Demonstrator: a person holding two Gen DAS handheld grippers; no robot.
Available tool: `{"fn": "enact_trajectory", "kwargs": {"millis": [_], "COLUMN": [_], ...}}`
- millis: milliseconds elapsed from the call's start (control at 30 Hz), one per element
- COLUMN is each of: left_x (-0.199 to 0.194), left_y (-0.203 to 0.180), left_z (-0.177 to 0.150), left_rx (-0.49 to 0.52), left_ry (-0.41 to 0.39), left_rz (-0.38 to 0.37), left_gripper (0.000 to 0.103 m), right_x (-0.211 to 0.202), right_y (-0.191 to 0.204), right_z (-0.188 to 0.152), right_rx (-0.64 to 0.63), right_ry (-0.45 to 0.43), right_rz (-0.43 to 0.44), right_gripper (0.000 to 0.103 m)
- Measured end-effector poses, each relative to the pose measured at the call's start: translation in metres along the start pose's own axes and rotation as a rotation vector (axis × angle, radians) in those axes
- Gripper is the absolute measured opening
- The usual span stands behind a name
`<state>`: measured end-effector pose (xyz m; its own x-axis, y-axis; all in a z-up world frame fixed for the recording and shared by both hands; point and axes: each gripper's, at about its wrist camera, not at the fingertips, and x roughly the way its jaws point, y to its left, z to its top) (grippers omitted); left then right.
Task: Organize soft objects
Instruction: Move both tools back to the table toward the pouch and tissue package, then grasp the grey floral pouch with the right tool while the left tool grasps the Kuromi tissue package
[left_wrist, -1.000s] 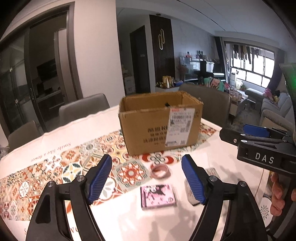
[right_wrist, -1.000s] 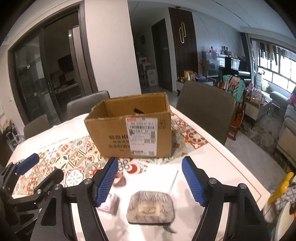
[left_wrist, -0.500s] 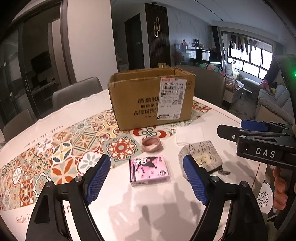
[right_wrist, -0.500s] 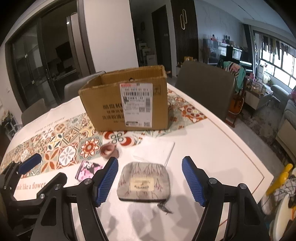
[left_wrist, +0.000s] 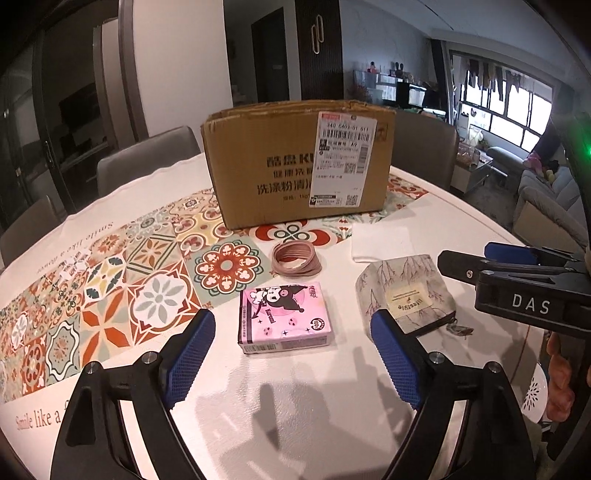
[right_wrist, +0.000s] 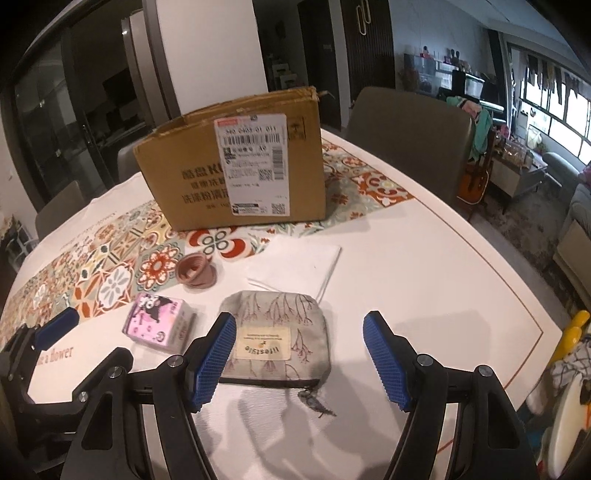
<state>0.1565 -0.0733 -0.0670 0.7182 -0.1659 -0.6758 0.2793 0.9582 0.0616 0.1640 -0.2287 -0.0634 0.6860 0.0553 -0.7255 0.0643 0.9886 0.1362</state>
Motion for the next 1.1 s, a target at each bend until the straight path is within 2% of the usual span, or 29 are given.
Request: {"fn": "enact_trajectory", "kwargs": {"millis": [500,1100], "left_x": [0.038,0.063], "left_y": [0.001,0.008], "left_z": [0.000,0.004], "left_rx": [-0.023,-0.052], "left_ry": [0.053,0.101], "left_rz": [0.015,-0.021], "left_gripper": [0.086,0.086], "right_x": [0.042,0.069], "right_y": [-0.013,-0.008], "right_z": [-0.002,0.004], "right_rx": [0.010,0.003], "right_ry": [0.063,0.097], "right_rz": [-0.014,0.002], "right_gripper": [0.073,0.072]}}
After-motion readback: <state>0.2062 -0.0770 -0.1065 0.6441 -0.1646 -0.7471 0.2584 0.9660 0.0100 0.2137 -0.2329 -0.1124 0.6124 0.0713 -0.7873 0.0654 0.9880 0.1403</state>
